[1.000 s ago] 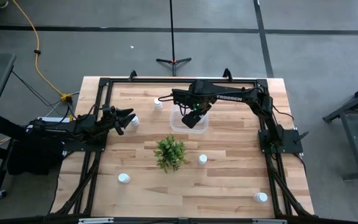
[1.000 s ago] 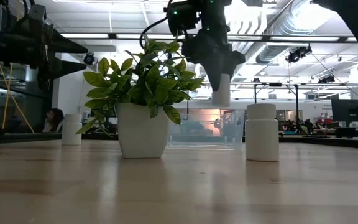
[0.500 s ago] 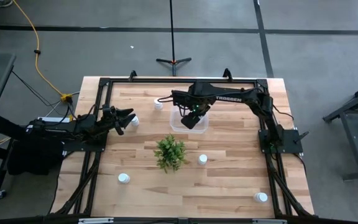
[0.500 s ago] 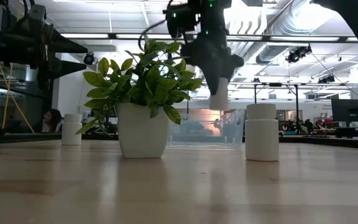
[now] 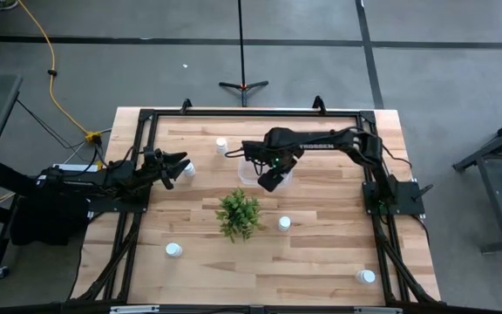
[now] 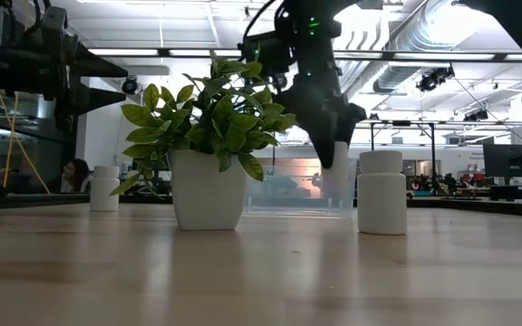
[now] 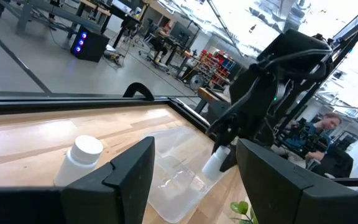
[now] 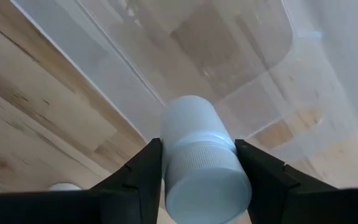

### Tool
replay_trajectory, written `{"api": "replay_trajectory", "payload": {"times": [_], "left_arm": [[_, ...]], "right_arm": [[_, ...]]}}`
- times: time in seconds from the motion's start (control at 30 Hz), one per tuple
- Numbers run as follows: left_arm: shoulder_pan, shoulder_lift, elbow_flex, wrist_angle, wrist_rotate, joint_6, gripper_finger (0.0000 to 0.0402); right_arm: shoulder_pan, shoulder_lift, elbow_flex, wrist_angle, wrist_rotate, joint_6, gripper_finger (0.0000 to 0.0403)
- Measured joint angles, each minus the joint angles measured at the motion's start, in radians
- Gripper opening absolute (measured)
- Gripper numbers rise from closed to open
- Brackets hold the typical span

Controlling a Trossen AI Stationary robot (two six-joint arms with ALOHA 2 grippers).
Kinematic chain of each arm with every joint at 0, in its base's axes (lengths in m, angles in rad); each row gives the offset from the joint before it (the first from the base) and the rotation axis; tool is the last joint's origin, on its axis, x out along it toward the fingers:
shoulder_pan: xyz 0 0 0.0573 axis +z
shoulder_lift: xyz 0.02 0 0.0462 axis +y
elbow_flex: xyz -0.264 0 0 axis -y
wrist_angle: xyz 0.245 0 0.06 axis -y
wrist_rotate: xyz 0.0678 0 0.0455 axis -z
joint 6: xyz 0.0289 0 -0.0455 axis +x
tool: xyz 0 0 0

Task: Pick and place pill bottles into a basket
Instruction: Put the white pill bottle in the transparent bin

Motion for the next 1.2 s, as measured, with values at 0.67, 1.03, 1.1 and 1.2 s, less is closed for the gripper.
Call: {"api": "replay_trajectory", "payload": {"times": [0.67,1.03,1.1,1.2], "left_arm": [[0.000,0.000,0.000,0.000,0.000,0.000,0.0262],[0.000,0.000,0.000,0.000,-0.001,0.000,0.0262],[0.000,0.000,0.000,0.000,-0.005,0.000,0.0262],[0.000,0.000,0.000,0.000,-0.007,0.000,0.0262]], "right_arm": [[0.000,0.000,0.000,0.074,0.021,-0.002,0.0163],[-0.001,0.000,-0.002,0.076,0.022,-0.027,0.0169],[-0.001,-0.001,-0.024,0.094,0.018,-0.032,0.0164],[-0.001,0.000,-0.057,0.097,0.017,-0.032,0.0162]]}}
